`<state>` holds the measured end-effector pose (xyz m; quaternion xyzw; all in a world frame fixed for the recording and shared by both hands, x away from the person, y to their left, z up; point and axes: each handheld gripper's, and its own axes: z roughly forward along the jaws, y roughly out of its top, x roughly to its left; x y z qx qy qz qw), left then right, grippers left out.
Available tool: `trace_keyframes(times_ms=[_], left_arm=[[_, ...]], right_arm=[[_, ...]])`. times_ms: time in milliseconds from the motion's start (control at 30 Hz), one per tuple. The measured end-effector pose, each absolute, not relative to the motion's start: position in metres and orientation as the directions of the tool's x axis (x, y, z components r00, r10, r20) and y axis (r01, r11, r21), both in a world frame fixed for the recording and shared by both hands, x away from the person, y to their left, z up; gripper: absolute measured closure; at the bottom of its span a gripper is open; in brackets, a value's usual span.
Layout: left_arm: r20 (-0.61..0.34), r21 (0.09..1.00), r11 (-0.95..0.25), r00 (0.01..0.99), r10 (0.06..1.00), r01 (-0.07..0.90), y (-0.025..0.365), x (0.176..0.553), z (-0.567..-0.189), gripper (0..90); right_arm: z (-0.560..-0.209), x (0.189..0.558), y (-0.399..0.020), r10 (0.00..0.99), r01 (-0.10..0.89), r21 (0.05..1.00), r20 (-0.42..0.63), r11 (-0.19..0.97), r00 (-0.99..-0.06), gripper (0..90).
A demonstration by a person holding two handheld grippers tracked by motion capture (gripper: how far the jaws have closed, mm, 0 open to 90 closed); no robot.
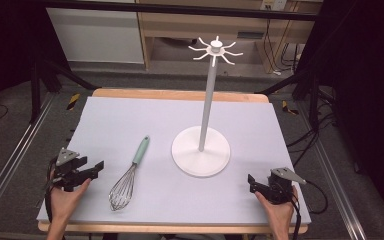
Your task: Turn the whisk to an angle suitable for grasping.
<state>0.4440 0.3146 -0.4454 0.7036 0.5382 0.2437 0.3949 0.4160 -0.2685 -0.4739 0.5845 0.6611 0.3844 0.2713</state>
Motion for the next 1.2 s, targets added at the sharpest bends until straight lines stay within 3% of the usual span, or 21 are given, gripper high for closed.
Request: trace_keyframes(times_ms=[567, 1200], left_arm=[[-0.066, 0.814, -0.177, 0.392, 0.917, 0.553, 0.288, 0.438, -0.423, 42.0], [-0.040, 0.796, -0.251, 0.463, 0.886, 0.550, 0.256, 0.456, -0.402, 43.5]], right_arm=[[-0.472, 0.413, -0.253, 0.970, 0.561, 0.824, 0.066, 0.078, -0.232, 16.0], [-0.473, 0.415, -0.252, 0.965, 0.565, 0.819, 0.061, 0.098, -0.256, 18.0]])
